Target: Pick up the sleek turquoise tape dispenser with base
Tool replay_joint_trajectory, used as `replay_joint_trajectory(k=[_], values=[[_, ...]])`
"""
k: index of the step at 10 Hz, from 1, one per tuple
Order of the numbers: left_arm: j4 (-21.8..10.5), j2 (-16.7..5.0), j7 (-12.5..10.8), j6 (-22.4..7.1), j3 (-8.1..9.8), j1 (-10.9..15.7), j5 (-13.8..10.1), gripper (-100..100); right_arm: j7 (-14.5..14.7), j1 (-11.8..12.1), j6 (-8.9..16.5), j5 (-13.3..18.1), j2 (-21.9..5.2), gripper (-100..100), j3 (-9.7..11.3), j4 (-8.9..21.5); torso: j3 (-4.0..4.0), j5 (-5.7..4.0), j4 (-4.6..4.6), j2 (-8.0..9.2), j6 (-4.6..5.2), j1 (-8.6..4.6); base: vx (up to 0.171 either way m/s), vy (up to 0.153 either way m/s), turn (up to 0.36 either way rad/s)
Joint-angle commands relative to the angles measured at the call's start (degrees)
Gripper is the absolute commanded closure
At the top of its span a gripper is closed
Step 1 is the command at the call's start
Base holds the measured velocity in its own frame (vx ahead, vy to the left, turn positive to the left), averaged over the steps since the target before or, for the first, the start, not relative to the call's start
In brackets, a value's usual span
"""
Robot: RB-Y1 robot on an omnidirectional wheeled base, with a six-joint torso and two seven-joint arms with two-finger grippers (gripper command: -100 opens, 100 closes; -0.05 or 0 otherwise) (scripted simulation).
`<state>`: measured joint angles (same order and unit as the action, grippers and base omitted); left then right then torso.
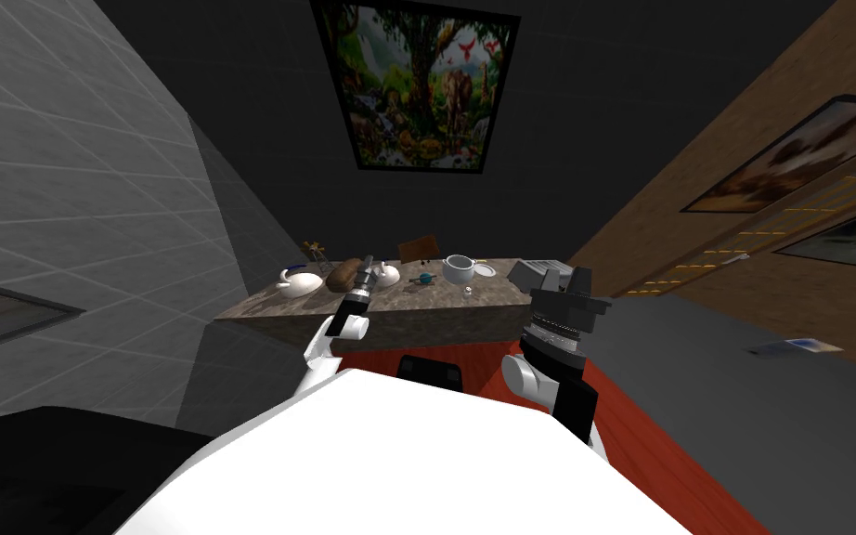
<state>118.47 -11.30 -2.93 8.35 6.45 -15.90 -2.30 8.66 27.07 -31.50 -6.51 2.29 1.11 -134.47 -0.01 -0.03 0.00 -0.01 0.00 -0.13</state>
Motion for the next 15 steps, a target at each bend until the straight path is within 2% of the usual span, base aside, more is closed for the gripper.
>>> replay_joint_trajectory(k=[1, 2, 3, 4, 5, 6, 7, 8, 9, 10, 11, 12, 13, 14, 15], values=[[-0.54, -0.57, -0.18, -2.00, 0.39, 1.05, -0.32, -100, 0.00, 0.00, 0.00, 0.00, 0.00, 0, 0.00, 0.00, 0.00, 0.00, 0.00, 0.00, 0.00, 0.00, -0.005, -0.033, 0.028], [-1.86, -1.16, -0.31, -3.97, 0.81, 3.12, -0.70, -100, 0.00, 0.00, 0.00, 0.00, 0.00, 0, 0.00, 0.00, 0.00, 0.00, 0.00, 0.01, 0.00, 0.01, -0.003, -0.045, 0.059], [-1.86, -1.16, -0.31, -4.79, 0.81, 3.12, -0.70, -100, 0.00, 0.00, 0.00, 0.00, 0.00, 0, 0.00, 0.00, 0.00, -0.01, 0.00, -0.01, 0.00, -0.03, -0.002, -0.041, 0.028], [-3.28, -1.67, -0.47, -6.80, 1.24, 5.25, -1.07, -100, 0.00, 0.00, 0.00, 0.00, 0.00, 0, 0.00, 0.00, 0.00, -0.01, 0.00, -0.01, 0.00, -0.02, 0.003, -0.046, 0.055], [-3.28, -1.67, -0.47, -7.69, 1.24, 5.25, -1.07, -100, 0.00, 0.00, 0.00, 0.00, 0.00, 0, 0.00, 0.00, -0.01, -0.01, -0.01, -0.03, 0.00, -0.04, 0.003, -0.038, 0.026], [-4.82, -2.09, -0.66, -9.73, 1.66, 7.43, -1.44, -100, 0.00, 0.00, 0.00, 0.00, 0.00, 0, 0.00, 0.00, -0.01, -0.01, -0.01, -0.02, 0.00, -0.01, -0.002, -0.042, 0.049], [-4.82, -2.09, -0.66, -10.69, 1.66, 7.43, -1.44, -100, 0.00, 0.00, 0.00, 0.00, 0.00, 0, 0.00, 0.00, -0.01, -0.01, -0.01, -0.03, 0.00, -0.03, 0.002, -0.041, 0.025], [-6.47, -2.41, -0.88, -12.93, 2.07, 9.64, -1.79, -100, 0.00, 0.00, 0.00, 0.00, 0.00, 0, 0.00, 0.00, -0.02, -0.01, -0.01, -0.03, 0.00, -0.02, 0.006, -0.045, 0.051], [-6.47, -2.41, -0.88, -13.77, 2.07, 9.64, -1.79, -100, 0.00, 0.00, 0.00, 0.00, 0.00, 0, 0.00, 0.00, -0.03, -0.01, -0.01, -0.05, 0.00, -0.03, 0.005, -0.040, 0.027], [-8.23, -2.62, -1.13, -15.76, 2.48, 11.88, -2.14, -100, 0.00, 0.00, 0.00, 0.00, 0.00, 0, 0.00, 0.00, -0.02, -0.01, -0.01, -0.04, 0.00, -0.02, 0.005, -0.046, 0.052], [-8.23, -2.62, -1.13, -16.94, 2.48, 11.88, -2.14, -100, 0.00, 0.00, 0.00, 0.00, 0.00, 0, 0.00, 0.00, -0.03, -0.01, -0.01, -0.05, 0.00, -0.04, 0.006, -0.042, 0.025], [-10.07, -2.73, -1.41, -18.87, 2.87, 14.12, -2.47, -100, 0.00, 0.00, 0.00, 0.00, 0.00, 0, 0.00, 0.00, -0.02, -0.01, -0.01, -0.04, 0.00, -0.02, 0.006, -0.050, 0.049], [-10.07, -2.73, -1.41, -20.16, 2.87, 14.12, -2.47, -100, 0.00, 0.00, 0.00, 0.00, 0.00, 0, 0.00, 0.00, -0.03, -0.01, -0.01, -0.05, 0.00, -0.05, 0.008, -0.043, 0.023], [-11.99, -2.76, -1.72, -22.10, 3.25, 16.38, -2.79, -100, 0.00, 0.00, 0.00, 0.00, 0.00, 0, 0.00, 0.00, -0.03, -0.01, -0.01, -0.05, 0.00, -0.03, -0.002, -0.051, 0.045], [-11.99, -2.76, -1.72, -23.42, 3.25, 16.38, -2.79, -100, 0.00, 0.00, 0.00, 0.00, 0.00, 0, 0.00, 0.00, -0.02, -0.01, -0.01, -0.03, 0.00, -0.05, 0.001, -0.051, 0.025]])
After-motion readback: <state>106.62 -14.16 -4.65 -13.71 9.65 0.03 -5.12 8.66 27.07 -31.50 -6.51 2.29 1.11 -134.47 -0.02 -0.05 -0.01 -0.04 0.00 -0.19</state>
